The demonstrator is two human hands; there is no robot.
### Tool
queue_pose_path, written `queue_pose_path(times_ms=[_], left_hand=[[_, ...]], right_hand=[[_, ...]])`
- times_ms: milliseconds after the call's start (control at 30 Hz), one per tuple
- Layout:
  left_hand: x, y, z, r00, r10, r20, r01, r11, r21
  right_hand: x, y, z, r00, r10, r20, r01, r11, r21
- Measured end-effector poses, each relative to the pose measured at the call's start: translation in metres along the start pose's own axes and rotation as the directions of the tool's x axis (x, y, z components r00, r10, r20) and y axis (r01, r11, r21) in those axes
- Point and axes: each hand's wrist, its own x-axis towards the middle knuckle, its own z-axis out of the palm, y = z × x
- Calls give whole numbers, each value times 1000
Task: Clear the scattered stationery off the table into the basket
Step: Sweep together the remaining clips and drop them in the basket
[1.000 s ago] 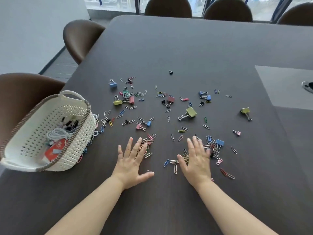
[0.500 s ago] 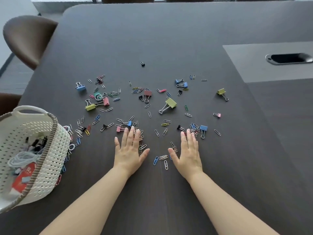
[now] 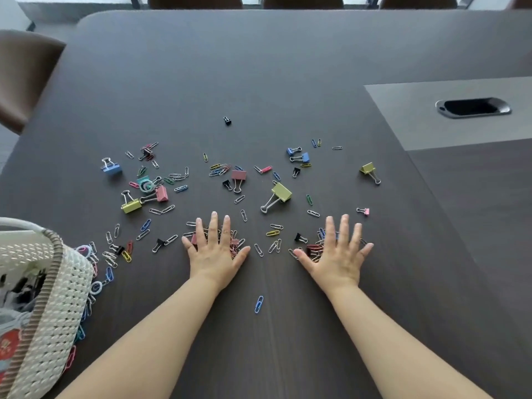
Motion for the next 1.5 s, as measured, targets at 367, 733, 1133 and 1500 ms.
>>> queue_pose_path(times_ms=[367,733,1133,1500], left_hand=[[35,38,-5,974,224,-36,-226,973,-48],[-25,17,16,940,341,5,-338,931,136],[72,16,-13,970,236,-65,-233,971,44],[77,9,3,845,316,-432,-368,929,-40]], right_hand=[[43,-6,-3,984,-174,44,154,945,287],[9,3,17,963,-268,-42,271,954,127],[107,-31,-9,827,-559,63,557,829,40],[106,-42,16,816,-457,-355,522,846,111]])
